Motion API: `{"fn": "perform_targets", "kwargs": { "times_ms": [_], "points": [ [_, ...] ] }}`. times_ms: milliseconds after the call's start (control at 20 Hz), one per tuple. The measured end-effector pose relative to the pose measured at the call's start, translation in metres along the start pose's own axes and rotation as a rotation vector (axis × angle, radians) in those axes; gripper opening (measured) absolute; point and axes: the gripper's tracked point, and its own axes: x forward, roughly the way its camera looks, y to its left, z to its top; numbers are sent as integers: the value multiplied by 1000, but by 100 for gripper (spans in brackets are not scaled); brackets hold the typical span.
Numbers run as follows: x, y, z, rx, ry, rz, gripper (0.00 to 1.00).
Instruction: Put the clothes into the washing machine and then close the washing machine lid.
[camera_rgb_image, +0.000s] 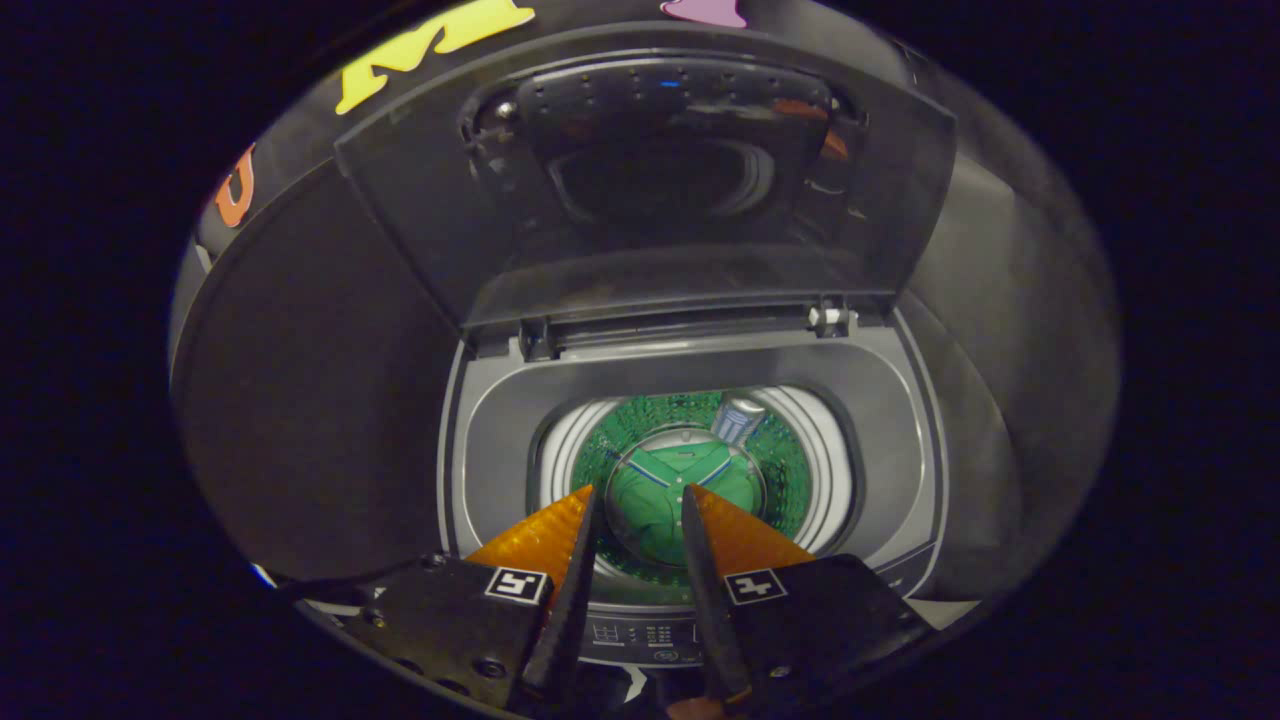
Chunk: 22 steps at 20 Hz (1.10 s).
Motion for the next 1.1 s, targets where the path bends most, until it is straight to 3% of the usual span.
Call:
{"fn": "perform_targets", "kwargs": {
  "times_ms": [350, 750, 950, 1100],
  "points": [
    [-72, -1, 59, -142, -204, -63, 51],
    [-121, 3, 107, -167, -273, -92, 52],
    [-128, 15, 126, -183, -267, -48, 79],
    [-138, 14, 160, -194, -329, -58, 82]
  ]
}}
